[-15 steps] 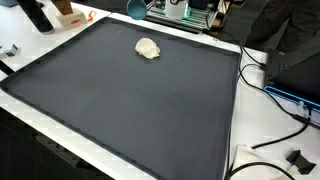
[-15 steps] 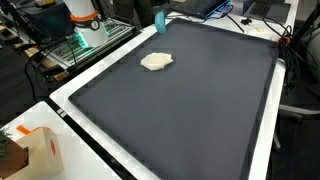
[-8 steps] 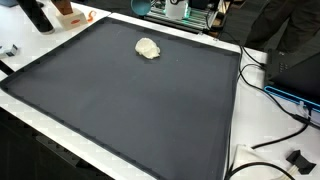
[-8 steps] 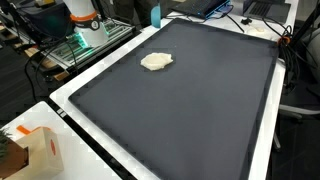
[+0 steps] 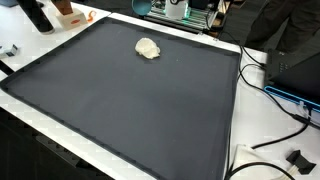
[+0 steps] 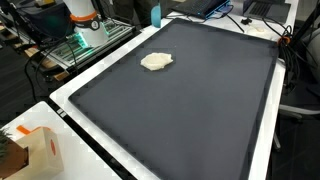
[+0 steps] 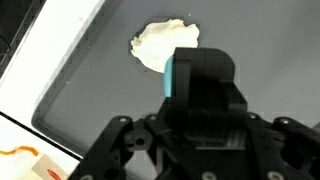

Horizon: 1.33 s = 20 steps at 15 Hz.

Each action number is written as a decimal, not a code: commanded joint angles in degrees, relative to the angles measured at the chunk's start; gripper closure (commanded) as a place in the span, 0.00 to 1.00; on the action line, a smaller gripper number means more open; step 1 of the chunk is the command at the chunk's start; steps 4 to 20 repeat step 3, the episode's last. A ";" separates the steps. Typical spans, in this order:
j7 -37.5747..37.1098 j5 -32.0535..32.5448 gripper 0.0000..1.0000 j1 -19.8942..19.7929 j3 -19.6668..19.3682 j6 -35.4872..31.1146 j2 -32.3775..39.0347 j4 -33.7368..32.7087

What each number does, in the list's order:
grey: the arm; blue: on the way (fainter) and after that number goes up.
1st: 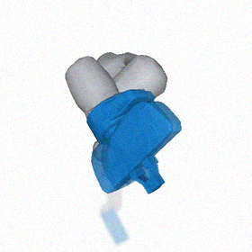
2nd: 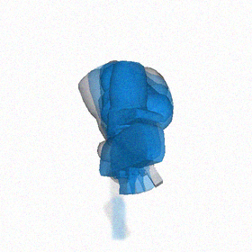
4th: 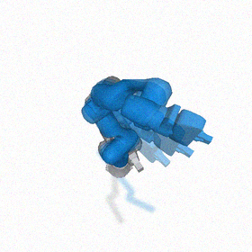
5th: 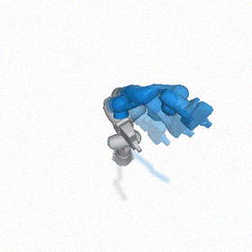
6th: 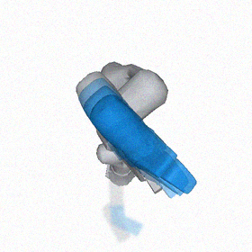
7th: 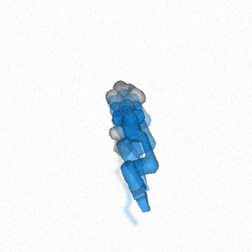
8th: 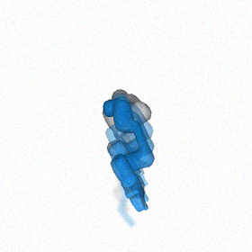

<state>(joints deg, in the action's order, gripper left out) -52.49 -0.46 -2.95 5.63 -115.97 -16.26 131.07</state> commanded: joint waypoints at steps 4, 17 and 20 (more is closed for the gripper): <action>-0.05 0.08 0.50 0.28 -0.27 0.13 0.02 -0.12; -0.05 0.08 0.50 0.28 -0.27 0.13 0.02 -0.12; -0.05 0.08 0.50 0.28 -0.27 0.13 0.02 -0.12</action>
